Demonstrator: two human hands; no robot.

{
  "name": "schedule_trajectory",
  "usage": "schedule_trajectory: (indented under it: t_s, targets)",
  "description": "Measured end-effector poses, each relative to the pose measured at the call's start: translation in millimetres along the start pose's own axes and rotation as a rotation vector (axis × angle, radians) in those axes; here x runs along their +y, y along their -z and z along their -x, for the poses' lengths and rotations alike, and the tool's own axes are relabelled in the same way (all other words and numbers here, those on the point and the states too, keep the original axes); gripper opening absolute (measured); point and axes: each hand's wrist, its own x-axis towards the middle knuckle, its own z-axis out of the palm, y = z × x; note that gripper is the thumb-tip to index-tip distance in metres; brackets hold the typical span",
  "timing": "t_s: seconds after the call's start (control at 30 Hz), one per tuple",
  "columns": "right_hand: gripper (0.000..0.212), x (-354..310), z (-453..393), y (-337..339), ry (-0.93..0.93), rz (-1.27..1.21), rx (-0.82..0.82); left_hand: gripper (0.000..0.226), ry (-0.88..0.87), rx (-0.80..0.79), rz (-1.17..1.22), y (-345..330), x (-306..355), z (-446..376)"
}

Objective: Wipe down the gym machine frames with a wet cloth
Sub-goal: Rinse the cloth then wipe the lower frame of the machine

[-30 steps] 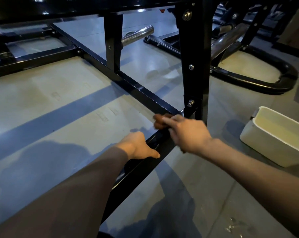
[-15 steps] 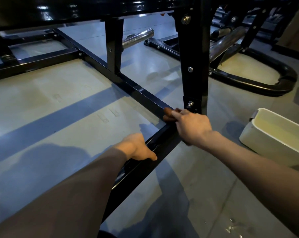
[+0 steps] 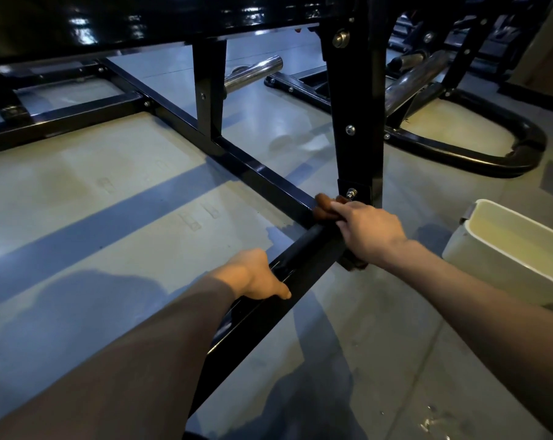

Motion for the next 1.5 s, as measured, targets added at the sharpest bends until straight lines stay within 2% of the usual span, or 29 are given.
schedule_trajectory:
  t_s: [0.07, 0.17, 0.23, 0.3, 0.43, 0.5, 0.57, 0.67, 0.73, 0.83, 0.93, 1.0, 1.1, 1.17, 1.2, 1.3, 1.37, 1.43, 1.5]
  targets:
    - [0.043, -18.9, 7.8, 2.9, 0.03, 0.024, -0.032, 0.062, -0.003, 0.008, -0.022, -0.4, 0.6, -0.5]
    - [0.048, -59.3, 43.0, 2.5, 0.311, -0.051, -0.124, 0.061, -0.01, 0.04, -0.049, -3.1, -0.5, -3.8]
    - [0.049, -64.8, 50.9, 0.8, 0.422, -0.09, -0.123, 0.058, -0.017, 0.031, -0.033, -3.7, -1.1, -3.6]
    - [0.05, -51.0, 40.3, -1.7, 0.378, -0.038, -0.052, 0.06, -0.01, 0.03, -0.046, -2.4, 0.3, -1.2]
    - [0.048, -6.1, 17.7, -2.2, 0.052, -0.019, -0.019, 0.063, 0.004, 0.004, -0.042, 0.2, 2.0, 1.3]
    - [0.046, -6.7, 19.9, -0.1, -0.024, -0.031, -0.023, 0.064, 0.007, -0.004, -0.04, 0.5, 1.4, 1.8]
    - [0.046, -26.4, 35.2, 0.9, 0.058, -0.08, -0.061, 0.063, 0.002, 0.007, -0.051, 0.7, 2.0, 2.6]
    - [0.048, -48.9, 65.7, -0.7, 0.341, -0.16, -0.141, 0.062, -0.004, 0.025, -0.074, -0.3, 3.8, 2.7]
    - [0.047, -39.6, 65.7, -3.1, 0.41, -0.11, -0.098, 0.064, -0.006, 0.025, -0.085, 0.4, 5.0, 2.6]
    - [0.046, -8.6, 45.7, -7.8, 0.235, -0.084, -0.051, 0.07, -0.008, 0.008, -0.093, 1.6, 5.6, 3.6]
    - [0.047, 6.1, 33.8, -7.6, 0.054, -0.104, -0.027, 0.064, 0.011, 0.002, -0.075, 2.9, 6.8, 6.0]
    - [0.05, -9.7, 42.8, -5.6, 0.128, -0.103, -0.038, 0.064, 0.012, 0.009, -0.083, 2.4, 6.8, 6.7]
    - [0.052, -34.6, 66.4, -3.7, 0.443, -0.139, -0.116, 0.063, 0.004, 0.03, -0.079, 0.7, 6.5, 6.5]
    - [0.052, -28.0, 62.2, -5.1, 0.523, -0.121, -0.093, 0.06, 0.003, 0.027, -0.06, 1.1, 6.5, 6.3]
    - [0.052, -19.2, 54.7, -8.5, 0.497, -0.103, -0.06, 0.06, 0.006, 0.024, -0.061, 1.5, 6.8, 7.3]
    - [0.05, 3.8, 34.9, -9.4, 0.201, -0.124, -0.031, 0.06, 0.011, 0.017, -0.065, 2.9, 7.0, 8.1]
    - [0.05, 0.6, 32.1, -8.3, 0.091, -0.14, -0.022, 0.056, 0.014, 0.013, -0.064, 3.3, 7.1, 8.5]
    - [0.052, -20.2, 42.3, -6.9, 0.174, -0.139, -0.049, 0.054, 0.015, 0.015, -0.065, 2.9, 6.5, 8.0]
    - [0.054, -40.1, 58.3, -6.7, 0.364, -0.14, -0.071, 0.056, 0.011, 0.028, -0.056, 2.0, 6.6, 8.2]
